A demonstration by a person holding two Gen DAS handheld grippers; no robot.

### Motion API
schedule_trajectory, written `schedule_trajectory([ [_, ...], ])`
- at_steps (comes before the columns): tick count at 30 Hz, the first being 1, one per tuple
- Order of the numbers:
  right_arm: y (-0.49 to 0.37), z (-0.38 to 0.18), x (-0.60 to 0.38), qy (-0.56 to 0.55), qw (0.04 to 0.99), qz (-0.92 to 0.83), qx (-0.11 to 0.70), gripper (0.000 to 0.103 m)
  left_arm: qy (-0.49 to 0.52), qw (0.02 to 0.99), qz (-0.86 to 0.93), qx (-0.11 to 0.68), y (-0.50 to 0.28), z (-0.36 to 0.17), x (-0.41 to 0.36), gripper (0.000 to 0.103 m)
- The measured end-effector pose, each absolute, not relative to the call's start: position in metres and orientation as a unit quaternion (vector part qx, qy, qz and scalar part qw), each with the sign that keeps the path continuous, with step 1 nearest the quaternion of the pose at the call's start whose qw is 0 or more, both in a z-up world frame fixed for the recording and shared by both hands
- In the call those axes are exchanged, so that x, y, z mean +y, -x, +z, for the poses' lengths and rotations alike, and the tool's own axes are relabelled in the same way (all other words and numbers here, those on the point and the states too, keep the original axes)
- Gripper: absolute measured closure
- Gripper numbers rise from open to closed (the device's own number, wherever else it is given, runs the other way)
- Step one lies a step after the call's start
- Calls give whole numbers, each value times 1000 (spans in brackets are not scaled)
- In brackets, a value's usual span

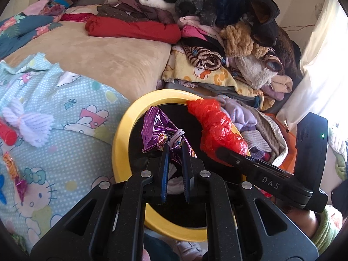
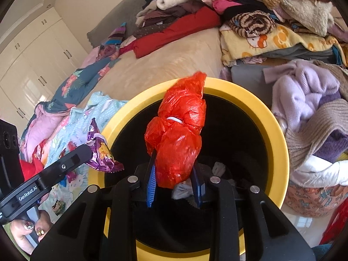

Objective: Collect trash
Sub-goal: 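Open both tools to drop the wrapper and red bag into the bin, then move both tools back toward the remaining trash on the sheet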

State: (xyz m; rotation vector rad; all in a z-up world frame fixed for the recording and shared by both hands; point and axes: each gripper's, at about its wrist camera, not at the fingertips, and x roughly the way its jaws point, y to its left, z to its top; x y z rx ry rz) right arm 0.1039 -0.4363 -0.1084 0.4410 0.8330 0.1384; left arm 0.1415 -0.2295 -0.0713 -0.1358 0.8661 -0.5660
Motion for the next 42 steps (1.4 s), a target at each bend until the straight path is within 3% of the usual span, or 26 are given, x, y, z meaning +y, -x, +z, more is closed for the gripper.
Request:
schedule_trajectory([
  [5, -105, -111, -443, -221, 889, 45, 399, 62, 64, 866, -271, 415, -145, -72, -232, 92],
  [10, -104, -108, -451, -237, 892, 28, 385, 47, 68, 873, -266, 403, -136, -67, -226, 50],
  [12, -103, -105, -451, -238, 896, 24, 375, 42, 70, 880, -260, 392, -130, -62, -220, 25],
  [13, -102, -103, -449, -235, 899, 23, 370, 41, 72, 883, -258, 386, -127, -59, -217, 17],
  [15, -101, -99, -446, -226, 905, 22, 361, 36, 70, 890, -250, 375, -123, -54, -212, 11],
  [24, -94, -80, -419, -161, 935, 34, 313, 22, 64, 912, -219, 342, -108, -38, -186, 11],
  [42, -69, -48, -367, -93, 968, 83, 217, 15, 85, 939, -163, 289, -91, -19, -128, 11],
])
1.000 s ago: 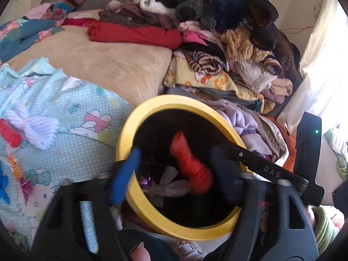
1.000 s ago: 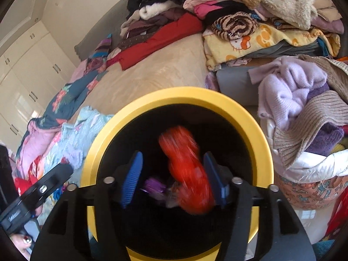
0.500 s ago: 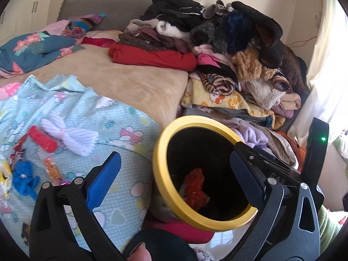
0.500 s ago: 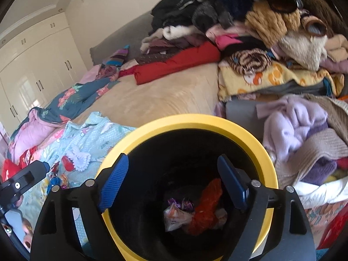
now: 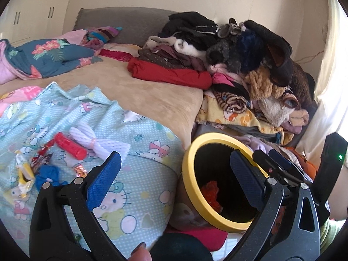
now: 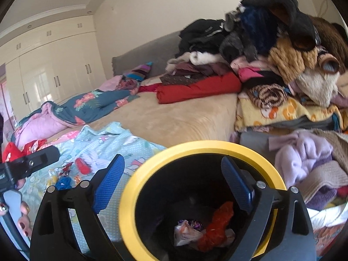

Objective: Collect trash
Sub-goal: 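Move both tools back toward the remaining trash on the sheet, then grasp the yellow-white plastic bag with the left tool while the right tool grasps the orange snack packet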

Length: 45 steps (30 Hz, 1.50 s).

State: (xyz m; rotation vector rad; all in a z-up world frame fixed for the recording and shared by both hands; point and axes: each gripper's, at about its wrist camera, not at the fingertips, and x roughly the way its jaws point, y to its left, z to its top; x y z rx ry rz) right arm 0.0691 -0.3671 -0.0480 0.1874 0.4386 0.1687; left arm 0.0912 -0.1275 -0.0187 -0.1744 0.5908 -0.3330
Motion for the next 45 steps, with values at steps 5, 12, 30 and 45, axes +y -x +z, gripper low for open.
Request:
schedule_trajectory([
  [5, -65, -42, -350, -76, 971, 98, 207, 14, 92, 944, -148, 280, -88, -16, -109, 11],
  [12, -61, -37, -324, -61, 970, 118, 203, 13, 102, 950, -126, 269, -85, -13, -82, 11],
  [30, -57, -25, -250, -24, 961, 190, 198, 12, 126, 956, -81, 250, -82, -8, -28, 11],
  [45, -69, -41, -190, 17, 941, 239, 239, 12, 169, 953, -19, 250, -90, -17, 33, 11],
])
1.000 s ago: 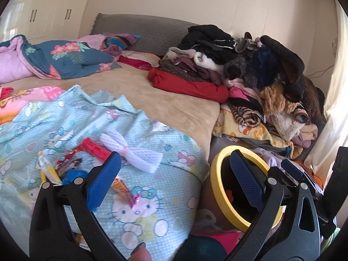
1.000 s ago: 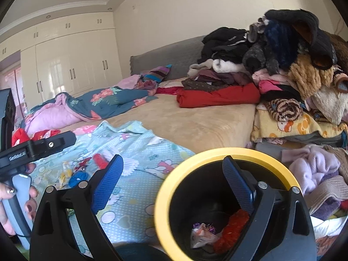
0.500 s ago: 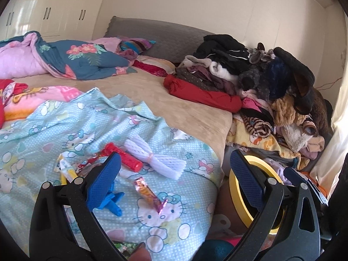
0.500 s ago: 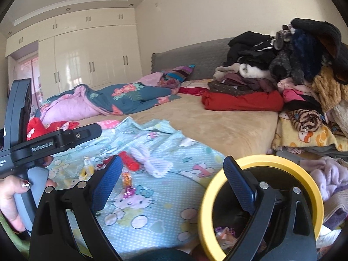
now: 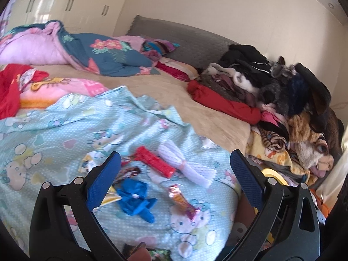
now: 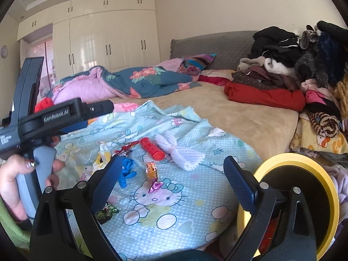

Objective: Collect trash
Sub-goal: 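Grasp the yellow-white plastic bag with the left tool while the right tool grasps the orange snack packet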

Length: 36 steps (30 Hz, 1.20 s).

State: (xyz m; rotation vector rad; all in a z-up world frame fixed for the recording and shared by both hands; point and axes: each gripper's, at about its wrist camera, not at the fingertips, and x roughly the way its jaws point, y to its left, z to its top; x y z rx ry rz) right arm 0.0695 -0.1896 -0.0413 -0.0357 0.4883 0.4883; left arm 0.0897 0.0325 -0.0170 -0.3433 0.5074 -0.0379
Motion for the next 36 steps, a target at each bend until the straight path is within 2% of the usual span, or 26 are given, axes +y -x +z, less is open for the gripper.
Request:
schedule_trajectory([
  [13, -112, -76, -147, 26, 912, 255, 320, 12, 202, 938, 45, 277, -98, -49, 91, 11],
  [25, -143, -120, -117, 54, 882, 260, 390, 24, 245, 908, 68, 333, -108, -92, 121, 11],
  [31, -156, -133, -116, 45, 872, 256, 416, 33, 260, 894, 67, 359, -114, -112, 122, 13],
  [36, -165, -144, -113, 43, 861, 259, 436, 51, 278, 883, 63, 373, -117, -124, 123, 24],
])
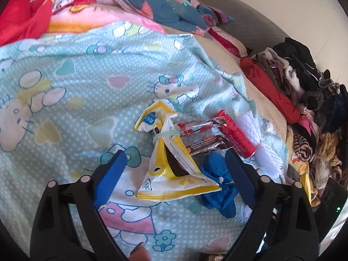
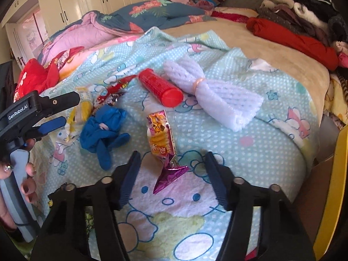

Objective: Collect trash
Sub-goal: 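Grasp the yellow-white plastic bag with the left tool while the right tool grasps the orange snack packet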

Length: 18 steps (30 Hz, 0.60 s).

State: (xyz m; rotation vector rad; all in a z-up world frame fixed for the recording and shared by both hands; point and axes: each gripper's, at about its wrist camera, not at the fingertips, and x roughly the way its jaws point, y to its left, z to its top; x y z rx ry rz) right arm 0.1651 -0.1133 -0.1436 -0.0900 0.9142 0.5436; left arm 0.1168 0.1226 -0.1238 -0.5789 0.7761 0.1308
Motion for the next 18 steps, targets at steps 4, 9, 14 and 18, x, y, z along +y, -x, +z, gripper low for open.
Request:
schedule_trajectory([
  [4, -166, -146, -116, 36, 859, 258, 440, 64, 300, 874, 60, 377, -119, -130, 127, 37],
  [9, -167, -147, -123, 14, 859, 261, 440, 76, 301, 870, 59, 387, -126, -134, 125, 44],
  [14, -159, -141, -121, 27, 864, 271, 423, 79, 305, 861, 70, 402, -131, -143, 125, 52],
  [18, -151, -137, -115, 46, 869, 282, 405, 79, 308, 859, 72, 402, -130, -146, 130, 61],
])
